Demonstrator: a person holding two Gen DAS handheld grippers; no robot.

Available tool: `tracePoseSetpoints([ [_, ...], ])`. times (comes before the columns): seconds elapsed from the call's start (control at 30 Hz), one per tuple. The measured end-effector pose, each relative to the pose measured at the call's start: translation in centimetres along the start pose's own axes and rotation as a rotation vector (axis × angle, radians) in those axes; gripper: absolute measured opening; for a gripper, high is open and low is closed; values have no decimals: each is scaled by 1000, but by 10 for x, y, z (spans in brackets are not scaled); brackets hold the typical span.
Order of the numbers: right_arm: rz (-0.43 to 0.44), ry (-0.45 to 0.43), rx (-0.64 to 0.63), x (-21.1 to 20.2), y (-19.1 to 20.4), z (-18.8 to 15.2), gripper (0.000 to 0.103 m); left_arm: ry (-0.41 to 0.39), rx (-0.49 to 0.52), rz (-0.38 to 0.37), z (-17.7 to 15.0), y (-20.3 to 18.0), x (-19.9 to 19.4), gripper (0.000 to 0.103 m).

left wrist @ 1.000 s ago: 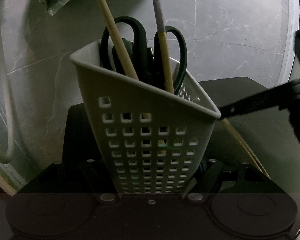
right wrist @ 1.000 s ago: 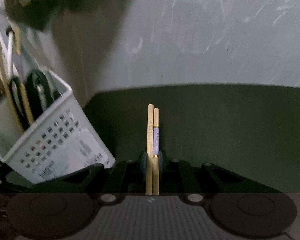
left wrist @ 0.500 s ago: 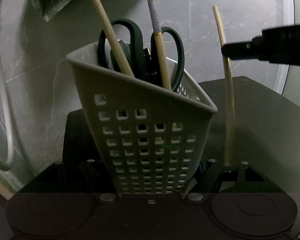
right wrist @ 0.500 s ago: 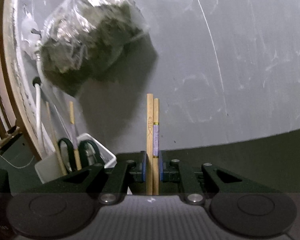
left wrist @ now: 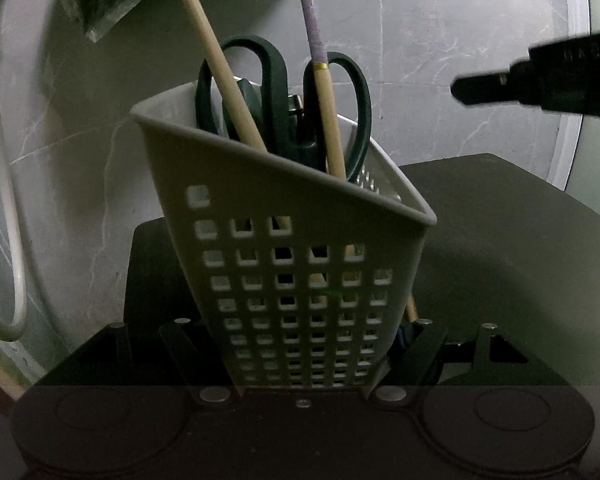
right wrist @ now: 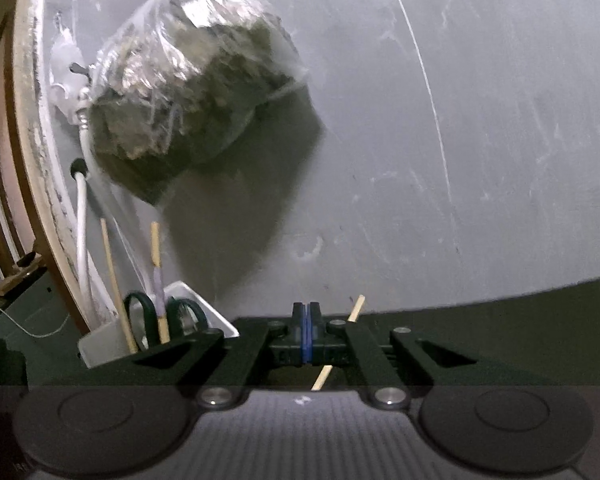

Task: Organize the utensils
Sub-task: 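Grasp the last chopsticks on the table with the right tool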

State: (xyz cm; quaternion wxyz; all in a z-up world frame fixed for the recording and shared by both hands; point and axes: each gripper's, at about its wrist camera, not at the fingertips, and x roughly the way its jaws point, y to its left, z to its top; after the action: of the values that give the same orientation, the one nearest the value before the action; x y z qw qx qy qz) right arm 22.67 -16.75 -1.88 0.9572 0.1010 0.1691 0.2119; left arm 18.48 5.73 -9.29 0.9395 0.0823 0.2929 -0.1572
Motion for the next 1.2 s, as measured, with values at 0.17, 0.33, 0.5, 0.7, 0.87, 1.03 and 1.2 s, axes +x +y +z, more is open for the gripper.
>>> tracePoseSetpoints([
  [0.17,-43,124,60,16,-13,-13,30,25,-13,6,7,2,1,76],
  [0.33,-96,271,80,52,-23,-26,39,49,-49,22,8,4,-1,76],
  [0.5,-228,407,35,103,-27,-31,37,63,-88,43,10,3,-1,76],
  [0.7,-309,512,28,144,-37,-39,36,63,-109,62,10,-1,-1,76],
  [0.87,-366,546,-18,153,-33,-37,7,60,-118,72,8,-2,-2,76],
  [1.03,-329,550,29,145,-42,-33,6,61,-126,76,9,-3,1,76],
  [1.2,-174,336,114,88,-43,-7,6,59,-127,78,8,-3,0,76],
])
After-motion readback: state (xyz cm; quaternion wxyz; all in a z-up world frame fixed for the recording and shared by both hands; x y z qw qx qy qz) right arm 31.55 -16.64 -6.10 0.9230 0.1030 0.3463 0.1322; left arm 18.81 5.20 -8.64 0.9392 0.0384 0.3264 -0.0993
